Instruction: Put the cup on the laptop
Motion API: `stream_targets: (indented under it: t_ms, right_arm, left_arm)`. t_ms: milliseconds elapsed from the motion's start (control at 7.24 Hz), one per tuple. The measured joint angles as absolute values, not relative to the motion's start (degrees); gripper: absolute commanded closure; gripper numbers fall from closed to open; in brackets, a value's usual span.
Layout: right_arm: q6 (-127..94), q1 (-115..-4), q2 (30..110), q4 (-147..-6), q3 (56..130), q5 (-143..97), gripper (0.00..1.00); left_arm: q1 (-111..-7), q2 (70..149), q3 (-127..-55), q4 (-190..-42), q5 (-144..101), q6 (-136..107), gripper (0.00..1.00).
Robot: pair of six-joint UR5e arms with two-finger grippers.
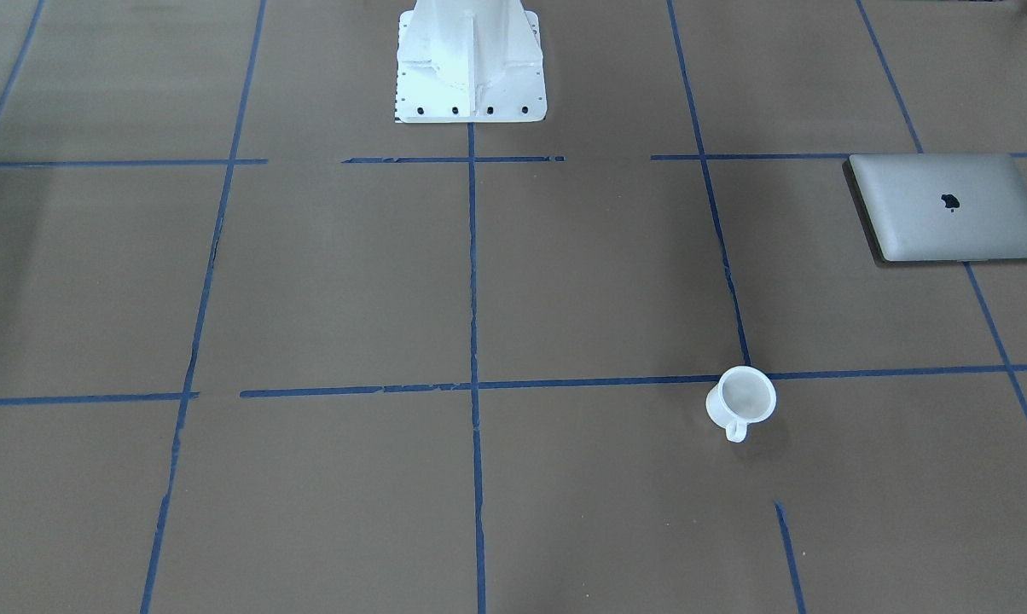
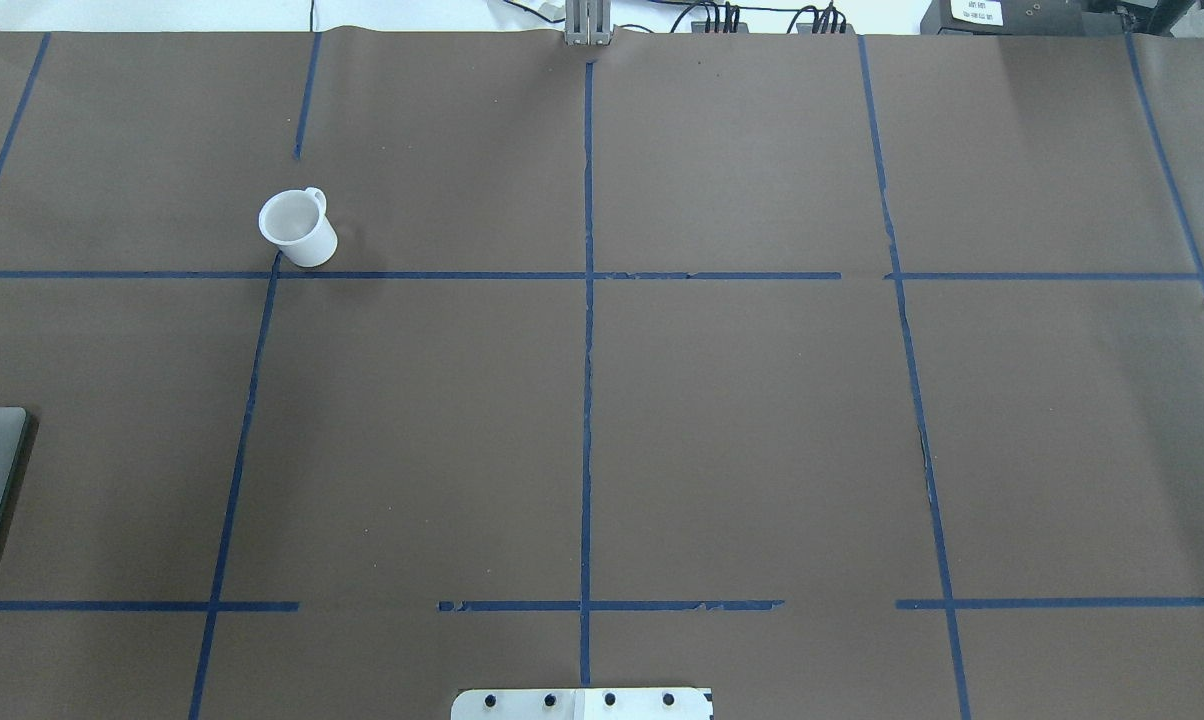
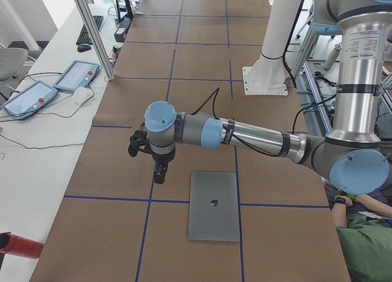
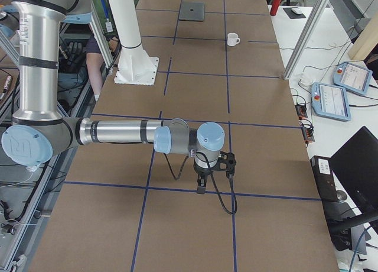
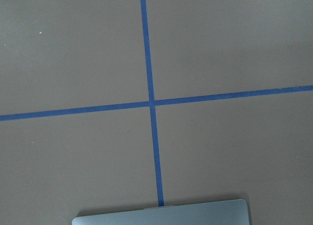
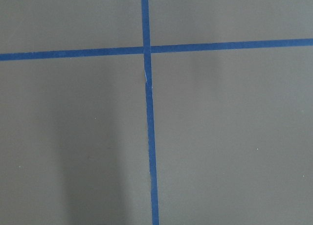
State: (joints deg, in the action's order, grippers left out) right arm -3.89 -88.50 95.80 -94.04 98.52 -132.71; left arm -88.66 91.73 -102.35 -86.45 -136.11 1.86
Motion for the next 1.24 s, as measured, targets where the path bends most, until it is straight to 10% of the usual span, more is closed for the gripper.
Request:
stream_targets:
  t_ms: [1244]
  right_arm:
    - [-3.88,-88.51,95.8,-94.04,98.53,-132.72,0.0]
  left_arm:
    - [-62.91,118.76,-93.33,-87.23,-131.09,-22.06,0.0]
